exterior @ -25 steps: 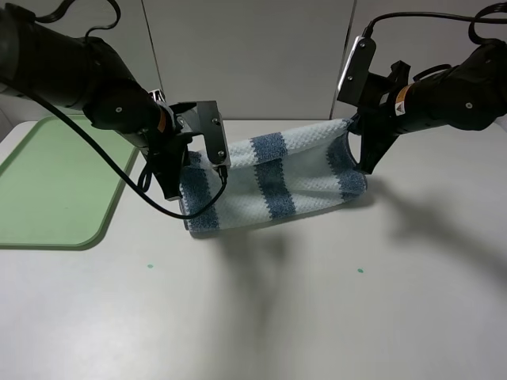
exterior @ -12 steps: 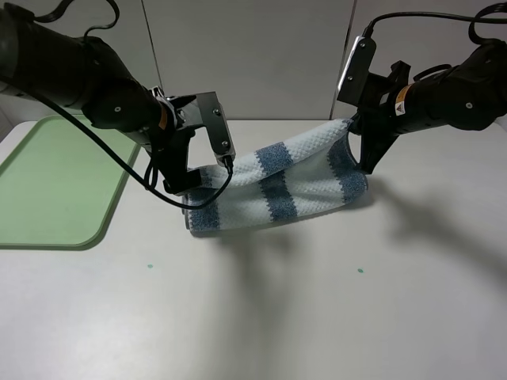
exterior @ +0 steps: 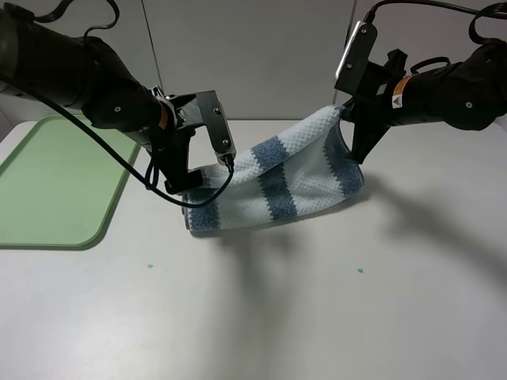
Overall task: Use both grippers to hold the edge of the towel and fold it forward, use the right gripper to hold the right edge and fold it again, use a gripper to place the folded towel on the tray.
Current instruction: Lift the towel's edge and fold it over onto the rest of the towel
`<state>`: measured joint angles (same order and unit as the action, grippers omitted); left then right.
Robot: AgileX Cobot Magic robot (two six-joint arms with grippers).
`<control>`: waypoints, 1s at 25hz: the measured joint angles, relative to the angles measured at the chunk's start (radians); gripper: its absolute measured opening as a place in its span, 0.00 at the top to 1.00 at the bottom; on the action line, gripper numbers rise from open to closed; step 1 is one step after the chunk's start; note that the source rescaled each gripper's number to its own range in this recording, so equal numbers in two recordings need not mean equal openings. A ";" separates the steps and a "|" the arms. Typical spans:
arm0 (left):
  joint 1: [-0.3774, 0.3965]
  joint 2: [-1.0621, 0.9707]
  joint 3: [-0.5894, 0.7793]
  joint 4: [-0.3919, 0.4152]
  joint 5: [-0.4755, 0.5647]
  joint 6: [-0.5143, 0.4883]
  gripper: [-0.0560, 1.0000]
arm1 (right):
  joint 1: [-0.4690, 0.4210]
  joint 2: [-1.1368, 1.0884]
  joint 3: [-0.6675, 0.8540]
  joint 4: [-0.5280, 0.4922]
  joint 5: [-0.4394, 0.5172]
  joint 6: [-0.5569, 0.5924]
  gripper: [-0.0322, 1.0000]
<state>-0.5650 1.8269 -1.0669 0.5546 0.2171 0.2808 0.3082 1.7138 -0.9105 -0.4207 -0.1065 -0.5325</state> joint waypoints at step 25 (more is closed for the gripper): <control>0.000 -0.036 0.000 0.000 0.044 -0.004 0.00 | 0.000 0.107 0.000 0.311 0.005 0.028 0.00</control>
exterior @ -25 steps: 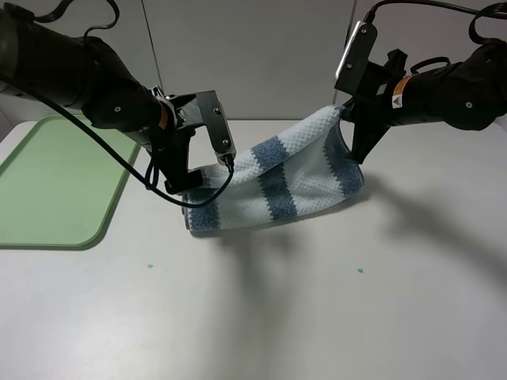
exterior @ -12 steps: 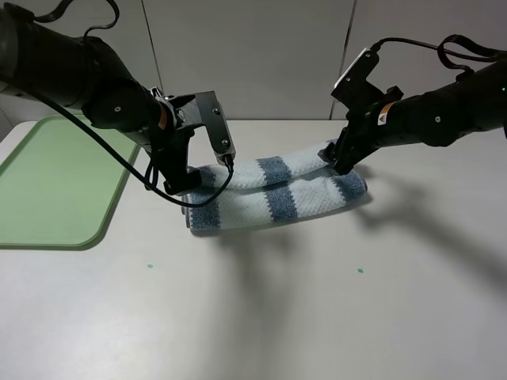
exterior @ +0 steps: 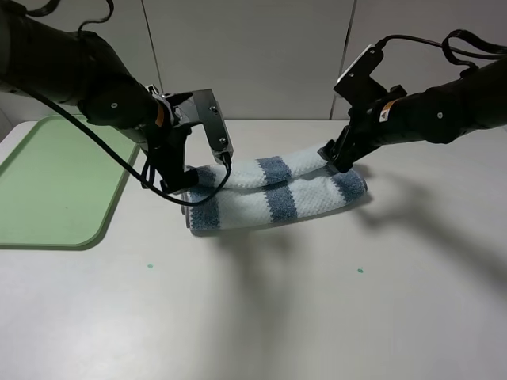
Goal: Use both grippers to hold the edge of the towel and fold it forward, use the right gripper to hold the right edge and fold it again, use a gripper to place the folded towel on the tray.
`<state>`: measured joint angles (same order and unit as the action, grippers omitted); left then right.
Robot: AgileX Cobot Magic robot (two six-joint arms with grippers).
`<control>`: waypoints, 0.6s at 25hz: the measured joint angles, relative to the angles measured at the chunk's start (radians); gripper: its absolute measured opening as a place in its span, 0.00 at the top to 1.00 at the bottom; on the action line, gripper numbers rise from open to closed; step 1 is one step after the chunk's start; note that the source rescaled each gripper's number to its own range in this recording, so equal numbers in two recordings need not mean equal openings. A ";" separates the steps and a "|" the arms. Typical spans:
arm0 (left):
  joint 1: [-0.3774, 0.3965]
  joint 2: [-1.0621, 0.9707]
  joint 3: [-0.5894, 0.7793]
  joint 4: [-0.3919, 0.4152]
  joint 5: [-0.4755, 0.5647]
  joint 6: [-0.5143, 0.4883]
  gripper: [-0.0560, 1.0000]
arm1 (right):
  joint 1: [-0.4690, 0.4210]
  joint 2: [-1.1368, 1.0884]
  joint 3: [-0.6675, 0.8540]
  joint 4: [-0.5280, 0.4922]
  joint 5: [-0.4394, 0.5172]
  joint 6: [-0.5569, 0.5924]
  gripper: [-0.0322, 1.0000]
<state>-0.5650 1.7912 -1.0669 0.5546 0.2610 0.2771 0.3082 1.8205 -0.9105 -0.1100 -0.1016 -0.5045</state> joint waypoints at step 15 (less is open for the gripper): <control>-0.002 -0.220 0.000 -0.004 0.107 -0.173 0.00 | 0.000 -0.129 0.000 0.068 0.214 0.034 0.00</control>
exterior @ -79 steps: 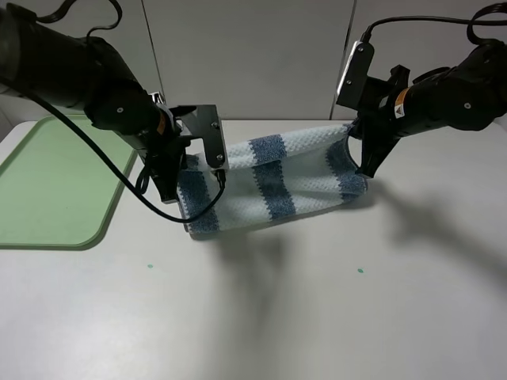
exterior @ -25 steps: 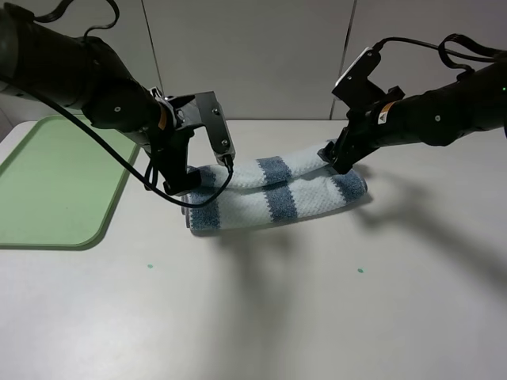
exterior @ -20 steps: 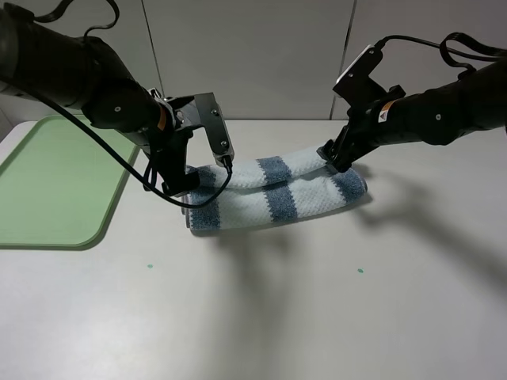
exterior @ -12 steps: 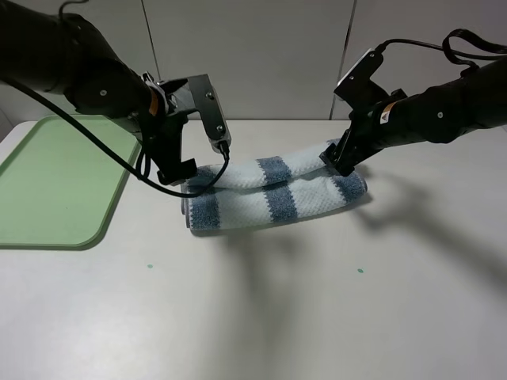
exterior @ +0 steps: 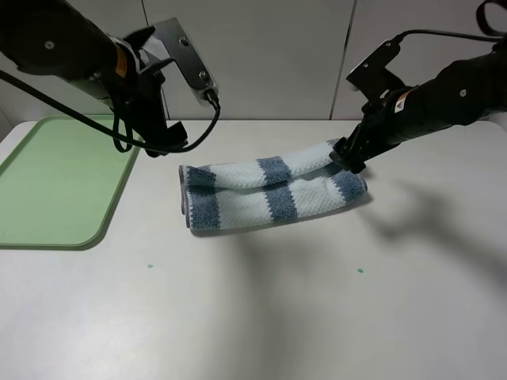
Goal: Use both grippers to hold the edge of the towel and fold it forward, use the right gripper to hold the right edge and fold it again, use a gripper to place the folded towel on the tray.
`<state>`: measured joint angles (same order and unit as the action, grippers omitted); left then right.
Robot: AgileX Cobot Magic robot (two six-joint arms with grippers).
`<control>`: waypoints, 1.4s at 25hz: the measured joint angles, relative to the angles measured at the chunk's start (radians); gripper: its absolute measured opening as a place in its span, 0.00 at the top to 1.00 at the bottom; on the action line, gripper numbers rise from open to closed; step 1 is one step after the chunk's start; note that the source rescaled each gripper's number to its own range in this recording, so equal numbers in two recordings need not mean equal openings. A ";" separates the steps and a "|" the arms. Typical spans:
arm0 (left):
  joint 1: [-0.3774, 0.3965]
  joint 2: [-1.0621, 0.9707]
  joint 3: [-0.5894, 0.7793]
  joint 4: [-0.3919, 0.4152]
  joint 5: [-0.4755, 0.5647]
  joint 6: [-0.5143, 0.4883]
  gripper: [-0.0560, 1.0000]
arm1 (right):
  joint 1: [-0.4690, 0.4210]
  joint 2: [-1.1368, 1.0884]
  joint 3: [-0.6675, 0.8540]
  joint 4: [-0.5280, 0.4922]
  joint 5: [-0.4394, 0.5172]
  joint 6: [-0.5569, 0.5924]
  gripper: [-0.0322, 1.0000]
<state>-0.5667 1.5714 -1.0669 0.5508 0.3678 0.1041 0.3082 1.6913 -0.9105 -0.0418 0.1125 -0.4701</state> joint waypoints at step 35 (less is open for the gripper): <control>-0.176 -0.770 0.154 -0.161 0.331 -0.437 0.00 | 0.000 -0.101 0.000 0.018 0.128 -0.026 0.00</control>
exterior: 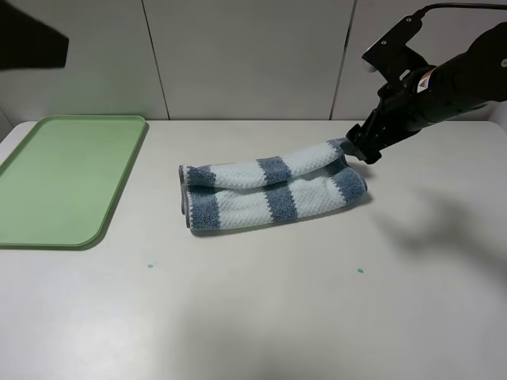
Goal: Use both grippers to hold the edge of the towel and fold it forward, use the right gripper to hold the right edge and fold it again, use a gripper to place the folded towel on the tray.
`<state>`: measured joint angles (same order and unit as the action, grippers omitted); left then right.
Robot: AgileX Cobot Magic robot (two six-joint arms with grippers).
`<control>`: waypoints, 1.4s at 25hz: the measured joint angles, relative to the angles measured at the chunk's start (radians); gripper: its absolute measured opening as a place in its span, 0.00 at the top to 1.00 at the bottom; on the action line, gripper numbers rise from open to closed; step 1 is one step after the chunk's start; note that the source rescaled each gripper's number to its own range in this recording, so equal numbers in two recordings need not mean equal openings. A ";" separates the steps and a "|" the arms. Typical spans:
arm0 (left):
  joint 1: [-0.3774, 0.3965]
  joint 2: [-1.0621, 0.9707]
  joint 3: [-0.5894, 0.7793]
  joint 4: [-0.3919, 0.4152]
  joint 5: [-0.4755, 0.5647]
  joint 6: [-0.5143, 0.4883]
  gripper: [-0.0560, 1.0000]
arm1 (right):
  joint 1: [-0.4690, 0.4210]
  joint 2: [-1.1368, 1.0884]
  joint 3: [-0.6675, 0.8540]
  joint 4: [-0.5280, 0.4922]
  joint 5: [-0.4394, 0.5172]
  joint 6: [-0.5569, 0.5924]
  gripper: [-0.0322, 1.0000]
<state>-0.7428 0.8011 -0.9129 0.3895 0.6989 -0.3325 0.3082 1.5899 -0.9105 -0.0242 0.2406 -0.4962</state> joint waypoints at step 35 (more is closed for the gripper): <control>0.000 -0.061 0.115 0.000 -0.052 0.000 0.00 | 0.131 0.008 0.000 0.003 -0.023 -0.441 0.00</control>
<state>-0.7428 0.7397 -0.7979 0.3897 0.6472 -0.3325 0.4392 1.5980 -0.9105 -0.0210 0.2171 -0.9376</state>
